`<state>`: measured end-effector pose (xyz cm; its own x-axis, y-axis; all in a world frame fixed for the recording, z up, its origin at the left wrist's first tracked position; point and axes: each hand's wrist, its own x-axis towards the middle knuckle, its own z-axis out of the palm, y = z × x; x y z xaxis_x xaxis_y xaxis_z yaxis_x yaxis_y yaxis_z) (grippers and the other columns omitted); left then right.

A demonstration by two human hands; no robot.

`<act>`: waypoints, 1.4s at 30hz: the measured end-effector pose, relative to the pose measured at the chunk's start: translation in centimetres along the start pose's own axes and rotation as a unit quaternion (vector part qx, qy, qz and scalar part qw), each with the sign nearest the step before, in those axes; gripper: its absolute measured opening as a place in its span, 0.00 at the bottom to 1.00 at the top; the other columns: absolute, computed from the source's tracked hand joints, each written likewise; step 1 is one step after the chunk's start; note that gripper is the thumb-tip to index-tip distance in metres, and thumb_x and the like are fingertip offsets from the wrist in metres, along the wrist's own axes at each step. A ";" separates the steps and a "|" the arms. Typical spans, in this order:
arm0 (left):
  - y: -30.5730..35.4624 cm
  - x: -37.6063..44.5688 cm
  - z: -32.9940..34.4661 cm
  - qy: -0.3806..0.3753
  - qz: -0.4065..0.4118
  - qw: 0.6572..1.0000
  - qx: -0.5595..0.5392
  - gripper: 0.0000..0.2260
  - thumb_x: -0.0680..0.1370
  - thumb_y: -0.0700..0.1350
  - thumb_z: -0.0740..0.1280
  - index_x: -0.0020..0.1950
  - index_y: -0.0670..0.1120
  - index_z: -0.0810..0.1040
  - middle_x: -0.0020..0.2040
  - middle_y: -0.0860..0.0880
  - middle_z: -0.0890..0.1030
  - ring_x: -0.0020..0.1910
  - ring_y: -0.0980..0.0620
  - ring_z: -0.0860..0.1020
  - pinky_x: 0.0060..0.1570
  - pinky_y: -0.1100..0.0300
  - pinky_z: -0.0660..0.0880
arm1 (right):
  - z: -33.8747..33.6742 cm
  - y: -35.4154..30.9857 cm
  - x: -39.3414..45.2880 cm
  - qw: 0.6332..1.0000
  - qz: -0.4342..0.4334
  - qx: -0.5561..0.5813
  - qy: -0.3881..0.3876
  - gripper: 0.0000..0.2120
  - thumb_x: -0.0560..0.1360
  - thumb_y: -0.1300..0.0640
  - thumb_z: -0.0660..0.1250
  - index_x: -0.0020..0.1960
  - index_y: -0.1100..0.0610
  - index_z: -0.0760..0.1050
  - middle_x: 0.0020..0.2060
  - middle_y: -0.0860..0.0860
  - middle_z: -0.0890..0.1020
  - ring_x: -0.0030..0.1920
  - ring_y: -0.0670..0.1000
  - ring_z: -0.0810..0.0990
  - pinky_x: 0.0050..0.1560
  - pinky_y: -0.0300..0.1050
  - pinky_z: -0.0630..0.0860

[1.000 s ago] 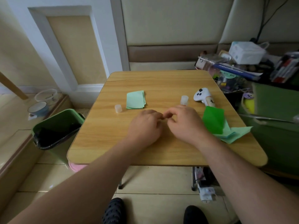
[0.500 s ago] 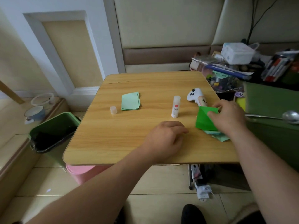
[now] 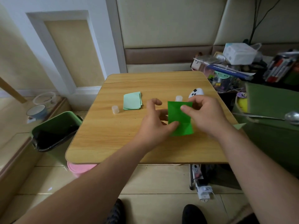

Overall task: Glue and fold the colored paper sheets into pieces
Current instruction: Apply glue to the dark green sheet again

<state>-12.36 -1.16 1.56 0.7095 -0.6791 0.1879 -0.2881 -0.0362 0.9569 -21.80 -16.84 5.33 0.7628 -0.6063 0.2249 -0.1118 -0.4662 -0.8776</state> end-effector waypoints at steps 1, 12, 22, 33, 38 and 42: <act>0.0 0.1 -0.5 -0.007 -0.010 1.000 0.020 0.29 0.74 0.40 0.77 0.64 0.58 0.63 0.52 0.51 0.86 0.44 0.56 0.83 0.43 0.56 0.81 | 0.3 -0.1 0.0 0.999 0.004 0.054 -0.005 0.06 0.77 0.60 0.76 0.45 0.50 0.81 0.42 0.50 0.84 0.42 0.47 0.80 0.45 0.42 0.77; -2.3 1.4 -6.8 0.004 0.078 0.952 0.295 0.21 0.69 0.28 0.68 0.43 0.54 0.86 0.46 0.60 0.84 0.48 0.58 0.81 0.52 0.59 0.79 | 4.1 1.5 -2.0 0.965 -0.040 -0.070 -0.248 0.09 0.69 0.60 0.82 0.40 0.49 0.85 0.46 0.48 0.85 0.45 0.49 0.81 0.54 0.53 0.80; -2.3 0.9 -6.7 -0.078 0.059 0.930 0.354 0.10 0.75 0.42 0.71 0.53 0.52 0.88 0.50 0.57 0.84 0.49 0.60 0.79 0.51 0.66 0.74 | 4.9 0.7 -2.2 0.915 -0.100 -0.250 -0.301 0.03 0.74 0.51 0.77 0.44 0.46 0.83 0.53 0.40 0.79 0.47 0.39 0.74 0.52 0.39 0.70; -3.7 1.0 -6.9 -0.101 0.102 0.901 0.408 0.07 0.77 0.46 0.73 0.53 0.56 0.87 0.58 0.54 0.80 0.58 0.52 0.76 0.64 0.57 0.68 | 4.0 0.2 -2.1 0.898 -0.095 -0.280 -0.324 0.05 0.75 0.47 0.76 0.44 0.47 0.85 0.49 0.41 0.79 0.50 0.41 0.76 0.53 0.42 0.75; -3.9 1.0 -6.9 -0.089 0.078 0.898 0.423 0.08 0.75 0.54 0.72 0.54 0.60 0.85 0.58 0.54 0.78 0.59 0.51 0.75 0.67 0.51 0.69 | 3.4 1.1 -1.6 0.939 -0.021 -0.229 -0.254 0.03 0.74 0.51 0.76 0.42 0.47 0.84 0.40 0.41 0.83 0.42 0.39 0.80 0.43 0.37 0.74; -3.1 0.4 -6.9 -0.146 0.023 0.884 0.444 0.28 0.63 0.75 0.67 0.59 0.66 0.78 0.62 0.58 0.70 0.63 0.52 0.67 0.68 0.54 0.65 | 2.8 2.0 -0.2 0.987 0.025 -0.152 -0.052 0.04 0.76 0.54 0.73 0.42 0.50 0.81 0.40 0.43 0.83 0.42 0.42 0.80 0.40 0.38 0.72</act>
<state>-6.78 3.77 0.19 0.5259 -0.8499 0.0326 -0.7947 -0.4773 0.3751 -20.38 -15.86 2.37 0.8114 -0.5708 0.1256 -0.3248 -0.6191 -0.7150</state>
